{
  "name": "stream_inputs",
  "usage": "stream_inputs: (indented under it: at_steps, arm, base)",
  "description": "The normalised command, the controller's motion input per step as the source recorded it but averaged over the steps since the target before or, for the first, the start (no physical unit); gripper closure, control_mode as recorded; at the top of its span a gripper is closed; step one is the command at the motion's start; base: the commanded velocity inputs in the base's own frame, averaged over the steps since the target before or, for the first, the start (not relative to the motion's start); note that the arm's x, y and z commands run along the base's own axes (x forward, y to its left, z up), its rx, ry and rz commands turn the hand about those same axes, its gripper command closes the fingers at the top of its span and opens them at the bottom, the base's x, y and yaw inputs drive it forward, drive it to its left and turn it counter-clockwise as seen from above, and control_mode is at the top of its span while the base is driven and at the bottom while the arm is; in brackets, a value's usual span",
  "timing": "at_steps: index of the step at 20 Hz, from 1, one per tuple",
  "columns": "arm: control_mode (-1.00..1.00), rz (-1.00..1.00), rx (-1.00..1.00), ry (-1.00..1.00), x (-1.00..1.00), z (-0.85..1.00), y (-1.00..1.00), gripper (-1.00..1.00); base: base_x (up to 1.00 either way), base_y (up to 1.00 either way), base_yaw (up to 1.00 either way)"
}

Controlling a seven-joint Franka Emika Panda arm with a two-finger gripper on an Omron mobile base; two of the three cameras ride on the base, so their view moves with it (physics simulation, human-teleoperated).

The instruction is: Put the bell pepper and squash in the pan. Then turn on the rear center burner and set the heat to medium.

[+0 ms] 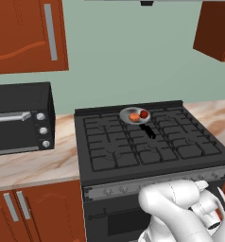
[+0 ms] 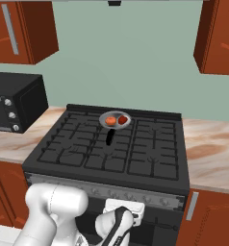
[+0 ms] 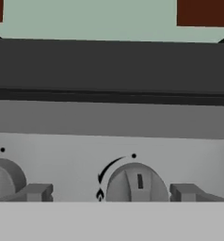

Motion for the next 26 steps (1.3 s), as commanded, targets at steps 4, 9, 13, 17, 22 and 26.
stream_inputs:
  at_steps: [4, 9, 13, 17, 22, 26]
  arm:
    - [-1.00, 0.00, -0.01, 0.01, 0.16, 0.00, 0.00, -1.00]
    - [-1.00, 0.00, 0.00, 0.00, 0.00, 0.00, -0.03, -1.00]
    - [-1.00, 0.00, 0.00, 0.00, 0.04, 0.00, -0.01, -1.00]
    - [-1.00, 0.00, 0.00, 0.00, 0.26, -0.04, 0.00, -1.00]
    - [-1.00, 0.00, 0.00, 0.00, 0.08, -0.01, 0.00, -1.00]
    - [-1.00, 0.00, 0.00, 0.00, 0.00, 0.00, 0.00, 1.00]
  base:
    - [0.00, 0.00, 0.00]
    - [0.00, 0.00, 0.00]
    - [0.00, 0.00, 0.00]
    - [0.00, 0.00, 0.00]
    - [0.00, 0.00, 0.00]
    - [0.00, 0.00, 0.00]
